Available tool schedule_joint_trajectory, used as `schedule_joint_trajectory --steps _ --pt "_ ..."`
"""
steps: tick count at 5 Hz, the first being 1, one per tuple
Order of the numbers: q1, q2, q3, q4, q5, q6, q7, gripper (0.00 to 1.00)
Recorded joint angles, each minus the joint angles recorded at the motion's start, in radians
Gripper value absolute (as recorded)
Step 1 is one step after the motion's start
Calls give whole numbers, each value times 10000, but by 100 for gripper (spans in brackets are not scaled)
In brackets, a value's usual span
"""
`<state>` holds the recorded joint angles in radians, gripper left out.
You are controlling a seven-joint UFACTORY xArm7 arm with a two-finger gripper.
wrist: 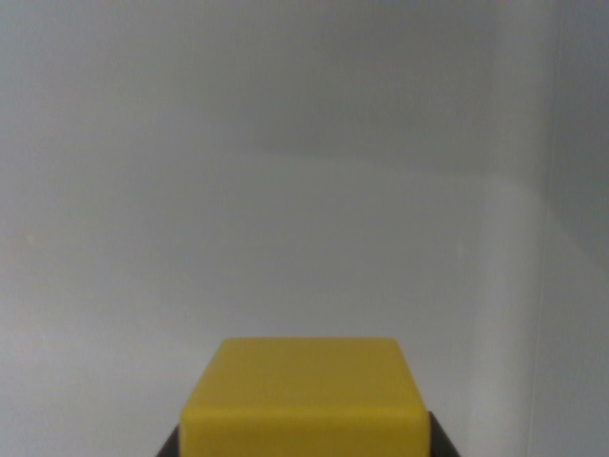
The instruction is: Pick yellow cube
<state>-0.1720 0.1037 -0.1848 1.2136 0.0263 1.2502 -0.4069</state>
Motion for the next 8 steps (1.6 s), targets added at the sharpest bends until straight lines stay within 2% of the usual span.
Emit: schedule_joint_trajectory --steps 2,4,5,6,7,8 --pt "0 0 0 0 0 0 0 100" --pt "17 -285 -10 668 -71 947 52 100" --pt "17 -285 -10 668 -71 947 52 100" --pt "24 -417 -15 977 -104 1386 76 100" --pt "24 -417 -15 977 -104 1386 76 100" --pt "32 -552 -20 1292 -138 1834 100 100"
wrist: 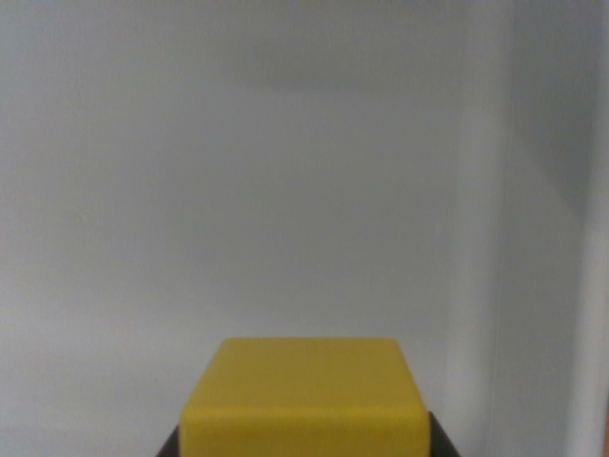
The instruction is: Pick yellow cube
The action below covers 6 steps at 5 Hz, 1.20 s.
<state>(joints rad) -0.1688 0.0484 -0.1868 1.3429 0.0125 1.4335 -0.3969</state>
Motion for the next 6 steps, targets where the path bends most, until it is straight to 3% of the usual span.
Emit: schedule_joint_trajectory --steps 1,2,3,4,5,6 --pt "0 0 0 0 0 0 0 100" --pt "8 -131 -5 306 -33 433 24 100" --pt "8 -131 -5 306 -33 433 24 100" --pt "15 -255 -9 597 -64 847 46 100" --pt "15 -255 -9 597 -64 847 46 100" --pt "22 -374 -14 874 -93 1241 68 100"
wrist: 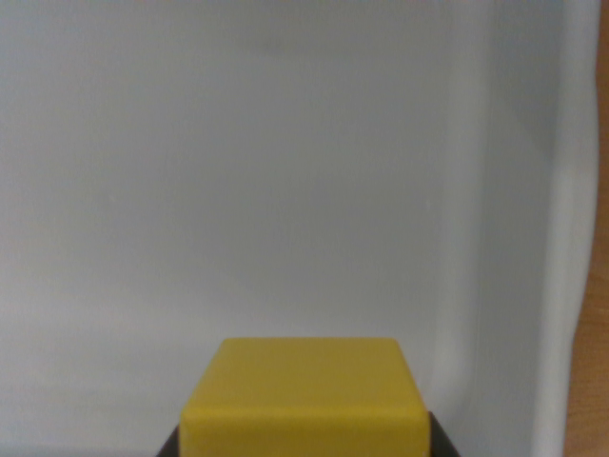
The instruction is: Pick yellow cube
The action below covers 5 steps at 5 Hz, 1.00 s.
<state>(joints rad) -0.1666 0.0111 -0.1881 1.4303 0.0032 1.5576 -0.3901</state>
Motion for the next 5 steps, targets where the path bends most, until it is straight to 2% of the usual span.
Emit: schedule_joint_trajectory --steps 1,2,4,5 --pt "0 0 0 0 0 0 0 100" --pt "6 -111 -4 260 -28 369 20 100" --pt "6 -111 -4 260 -28 369 20 100" --pt "12 -207 -8 486 -52 689 38 100"
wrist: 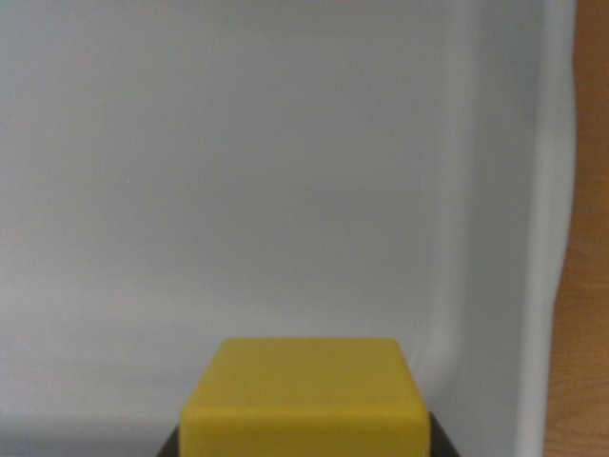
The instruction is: Pick yellow cube
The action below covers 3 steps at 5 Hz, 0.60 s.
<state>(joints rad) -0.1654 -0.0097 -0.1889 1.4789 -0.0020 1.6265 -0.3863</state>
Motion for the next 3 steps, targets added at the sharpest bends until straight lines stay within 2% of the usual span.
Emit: schedule_joint_trajectory --steps 1,2,3 --pt "5 -92 -3 215 -23 305 17 100" --pt "5 -92 -3 215 -23 305 17 100" --pt "10 -173 -6 404 -43 573 31 100"
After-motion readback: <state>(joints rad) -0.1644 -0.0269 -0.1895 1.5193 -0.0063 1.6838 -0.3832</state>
